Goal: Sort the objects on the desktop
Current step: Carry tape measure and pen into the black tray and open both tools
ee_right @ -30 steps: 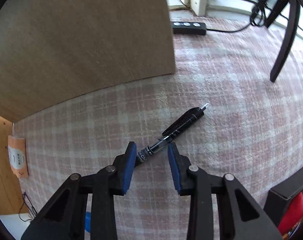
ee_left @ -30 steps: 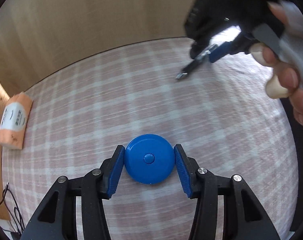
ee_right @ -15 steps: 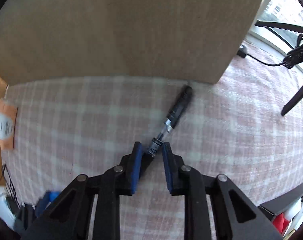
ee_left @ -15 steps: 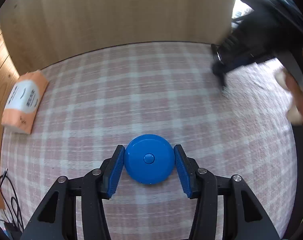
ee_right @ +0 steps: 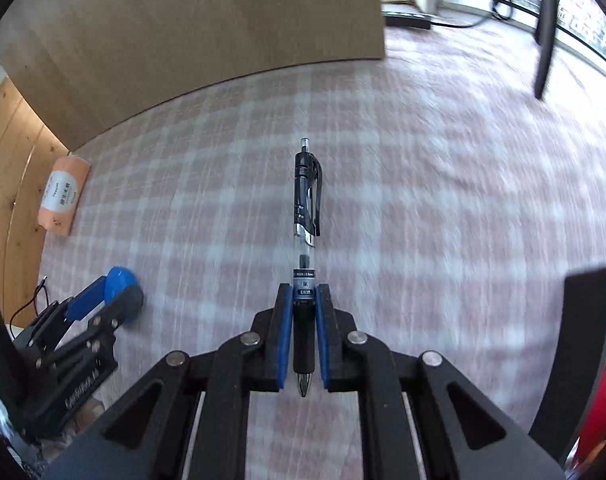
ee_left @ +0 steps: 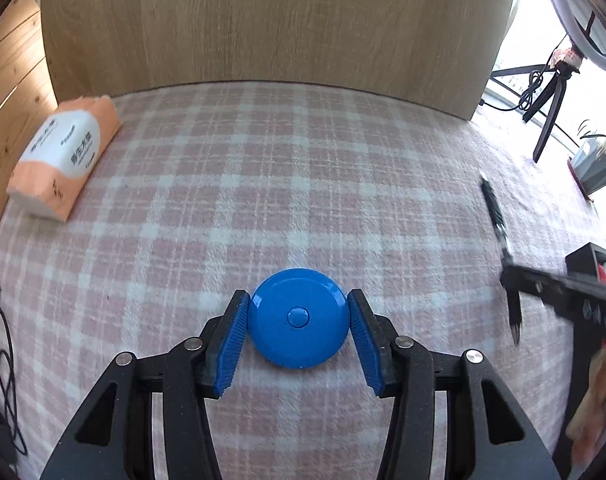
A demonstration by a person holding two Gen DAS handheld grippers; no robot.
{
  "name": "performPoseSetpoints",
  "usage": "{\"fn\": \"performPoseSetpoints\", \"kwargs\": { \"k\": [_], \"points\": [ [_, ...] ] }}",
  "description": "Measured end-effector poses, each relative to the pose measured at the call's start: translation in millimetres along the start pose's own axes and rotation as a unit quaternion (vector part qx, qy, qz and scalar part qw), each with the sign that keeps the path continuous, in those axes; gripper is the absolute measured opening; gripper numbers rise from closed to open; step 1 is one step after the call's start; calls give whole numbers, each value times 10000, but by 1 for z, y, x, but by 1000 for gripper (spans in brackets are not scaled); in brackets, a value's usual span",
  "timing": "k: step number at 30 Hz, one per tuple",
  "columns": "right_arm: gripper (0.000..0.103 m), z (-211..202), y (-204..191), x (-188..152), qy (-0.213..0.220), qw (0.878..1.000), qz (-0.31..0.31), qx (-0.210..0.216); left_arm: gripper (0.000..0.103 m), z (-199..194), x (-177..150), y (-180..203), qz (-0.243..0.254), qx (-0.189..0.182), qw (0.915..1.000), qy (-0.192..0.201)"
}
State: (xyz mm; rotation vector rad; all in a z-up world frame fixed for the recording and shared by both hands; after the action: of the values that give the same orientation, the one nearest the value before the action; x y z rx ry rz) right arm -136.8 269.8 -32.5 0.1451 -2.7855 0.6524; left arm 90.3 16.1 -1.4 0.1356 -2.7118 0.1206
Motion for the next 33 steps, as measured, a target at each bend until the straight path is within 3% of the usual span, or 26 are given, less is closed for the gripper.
{"fn": "performPoseSetpoints", "kwargs": {
  "k": [3, 11, 17, 22, 24, 33],
  "points": [
    [11, -22, 3, -16, 202, 9998, 10, 2, 47, -23, -35, -1, -19, -90, 9999, -87],
    [11, -107, 38, -36, 755, 9970, 178, -4, 47, -84, -92, 14, 489, -243, 9983, 195],
    [11, -151, 73, -61, 1108, 9921, 529, -240, 47, -143, -130, 53, 1163, -697, 9897, 457],
    [11, -196, 114, -93, 1444, 9833, 1015, -441, 47, -188, -156, 92, 1782, -1223, 9747, 578],
    [11, -215, 133, -107, 1521, 9794, 1202, -572, 47, -205, -168, 110, 2218, -1436, 9622, 667],
    [11, -259, 201, -166, 1666, 9588, 1965, -1197, 48, -257, -156, 201, 3226, -2010, 9219, 755]
  ]
}}
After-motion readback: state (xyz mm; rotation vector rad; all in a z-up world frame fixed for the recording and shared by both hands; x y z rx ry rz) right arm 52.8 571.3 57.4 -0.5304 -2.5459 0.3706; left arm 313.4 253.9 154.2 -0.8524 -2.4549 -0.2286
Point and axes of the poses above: each gripper's, at about its wrist camera, not at the fingertips, and z roughly the way its jaws point, y to its right, x to its top, the point moved 6 cm from there along z, roughly the way its jaws point, and after that the axes turned 11 degrees about x, right-handed, at the moved point
